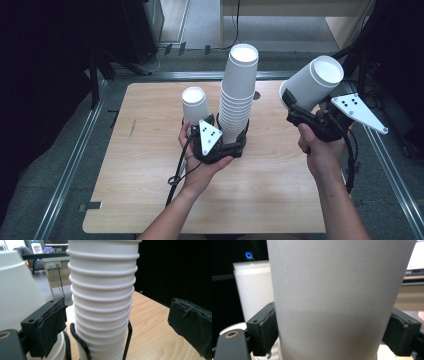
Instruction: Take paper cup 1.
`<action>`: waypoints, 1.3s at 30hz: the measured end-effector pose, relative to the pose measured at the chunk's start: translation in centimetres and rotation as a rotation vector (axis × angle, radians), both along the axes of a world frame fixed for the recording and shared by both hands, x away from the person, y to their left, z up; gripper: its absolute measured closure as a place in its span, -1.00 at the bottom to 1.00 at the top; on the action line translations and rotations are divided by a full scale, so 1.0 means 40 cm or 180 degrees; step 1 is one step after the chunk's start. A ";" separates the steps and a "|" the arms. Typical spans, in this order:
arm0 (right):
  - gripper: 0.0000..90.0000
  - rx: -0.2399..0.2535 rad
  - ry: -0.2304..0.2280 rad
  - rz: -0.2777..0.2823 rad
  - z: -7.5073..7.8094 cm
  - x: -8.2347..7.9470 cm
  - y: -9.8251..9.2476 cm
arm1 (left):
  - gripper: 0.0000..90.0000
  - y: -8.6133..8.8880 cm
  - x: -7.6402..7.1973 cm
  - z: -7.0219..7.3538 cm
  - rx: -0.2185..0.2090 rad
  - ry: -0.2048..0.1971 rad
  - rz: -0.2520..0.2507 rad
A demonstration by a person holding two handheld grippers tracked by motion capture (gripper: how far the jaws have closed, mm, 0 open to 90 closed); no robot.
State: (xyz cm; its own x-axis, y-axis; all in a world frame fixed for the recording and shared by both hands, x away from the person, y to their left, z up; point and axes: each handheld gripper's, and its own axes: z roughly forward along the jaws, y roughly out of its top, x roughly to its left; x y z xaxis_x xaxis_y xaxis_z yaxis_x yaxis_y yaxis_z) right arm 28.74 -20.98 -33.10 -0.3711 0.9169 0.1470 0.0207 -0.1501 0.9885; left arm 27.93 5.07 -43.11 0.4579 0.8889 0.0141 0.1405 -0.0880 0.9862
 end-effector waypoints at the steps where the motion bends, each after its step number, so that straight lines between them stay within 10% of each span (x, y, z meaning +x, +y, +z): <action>1: -0.71 0.0000 0.0000 0.0000 0.000 0.000 0.000 | -0.95 0.004 -0.003 -0.002 -0.0003 0.0014 -0.0002; 25: -0.72 -0.0239 0.0558 -0.0226 -0.317 -0.033 -0.033 | -0.95 0.118 -0.128 -0.128 0.0124 0.0392 0.0032; 39: -0.72 -0.0675 0.0606 -0.0179 -0.412 -0.064 0.016 | -0.95 0.156 -0.156 -0.168 0.0116 0.0510 0.0043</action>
